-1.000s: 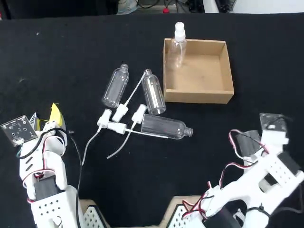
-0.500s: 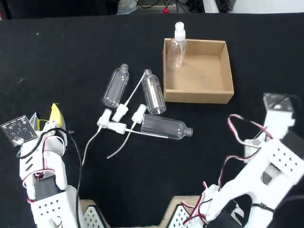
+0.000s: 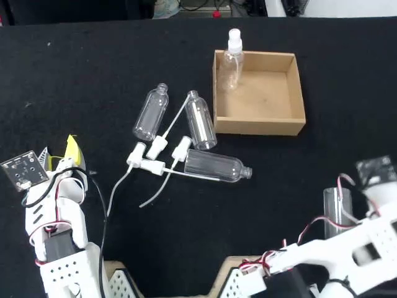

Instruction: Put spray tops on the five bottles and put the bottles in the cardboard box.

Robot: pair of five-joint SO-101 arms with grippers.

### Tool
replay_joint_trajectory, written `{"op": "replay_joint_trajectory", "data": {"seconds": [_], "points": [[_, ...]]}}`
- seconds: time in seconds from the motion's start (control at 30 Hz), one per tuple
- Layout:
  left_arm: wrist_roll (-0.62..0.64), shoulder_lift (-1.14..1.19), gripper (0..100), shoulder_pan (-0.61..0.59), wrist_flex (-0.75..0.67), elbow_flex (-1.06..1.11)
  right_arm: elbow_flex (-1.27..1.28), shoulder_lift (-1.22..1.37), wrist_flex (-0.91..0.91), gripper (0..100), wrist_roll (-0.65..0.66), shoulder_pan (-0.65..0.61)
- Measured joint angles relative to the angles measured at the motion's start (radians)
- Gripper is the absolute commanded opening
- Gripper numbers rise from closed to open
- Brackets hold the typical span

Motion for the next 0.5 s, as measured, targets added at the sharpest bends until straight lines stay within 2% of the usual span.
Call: {"op": "replay_joint_trajectory", "data": {"seconds": [0.13, 0.23, 0.33, 0.5], "points": [[0.000, 0.000, 20, 0.000, 0.000, 0.000, 0.176, 0.000, -0.161, 21.0, 0.044, 0.015], [0.000, 0.000, 20, 0.000, 0.000, 0.000, 0.218, 0.000, -0.157, 20.4, 0.048, 0.002], [0.000, 0.000, 20, 0.037, 0.000, 0.000, 0.212, 0.000, -0.048, 20.5, -0.009, -0.052], [0.000, 0.000, 20, 0.146, 0.000, 0.000, 0.058, 0.000, 0.275, 20.5, -0.216, -0.186]]}}
